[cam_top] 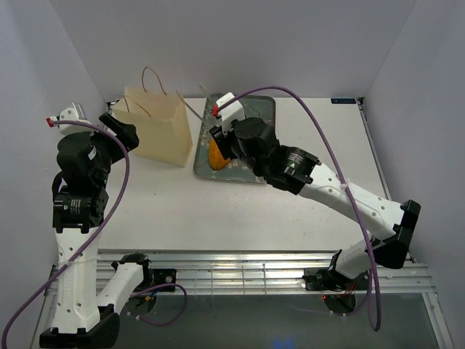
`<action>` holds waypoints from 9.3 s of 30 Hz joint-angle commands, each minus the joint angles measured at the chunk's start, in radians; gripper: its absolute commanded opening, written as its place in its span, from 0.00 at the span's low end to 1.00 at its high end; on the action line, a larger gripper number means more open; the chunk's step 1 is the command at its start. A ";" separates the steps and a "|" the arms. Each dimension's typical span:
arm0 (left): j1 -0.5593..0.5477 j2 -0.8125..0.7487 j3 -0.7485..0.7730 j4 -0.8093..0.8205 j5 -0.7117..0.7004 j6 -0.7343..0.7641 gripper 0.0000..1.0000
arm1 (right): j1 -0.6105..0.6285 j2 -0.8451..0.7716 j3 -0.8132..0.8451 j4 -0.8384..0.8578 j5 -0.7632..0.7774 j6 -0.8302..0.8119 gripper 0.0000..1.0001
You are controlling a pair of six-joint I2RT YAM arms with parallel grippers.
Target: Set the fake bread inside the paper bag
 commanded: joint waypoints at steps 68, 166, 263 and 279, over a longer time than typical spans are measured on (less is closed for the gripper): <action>0.005 0.013 -0.016 0.013 0.043 0.003 0.90 | -0.782 0.034 -0.663 0.285 -1.280 0.840 0.57; 0.005 0.005 -0.025 0.005 0.026 0.003 0.90 | -0.775 0.171 -0.554 0.345 -1.214 0.796 0.08; 0.005 -0.037 -0.036 -0.018 -0.004 0.012 0.90 | -0.011 0.364 0.527 -0.086 -0.100 -0.210 0.28; 0.005 -0.027 -0.027 -0.016 0.002 0.012 0.90 | -0.009 0.366 0.519 -0.092 -0.105 -0.204 0.49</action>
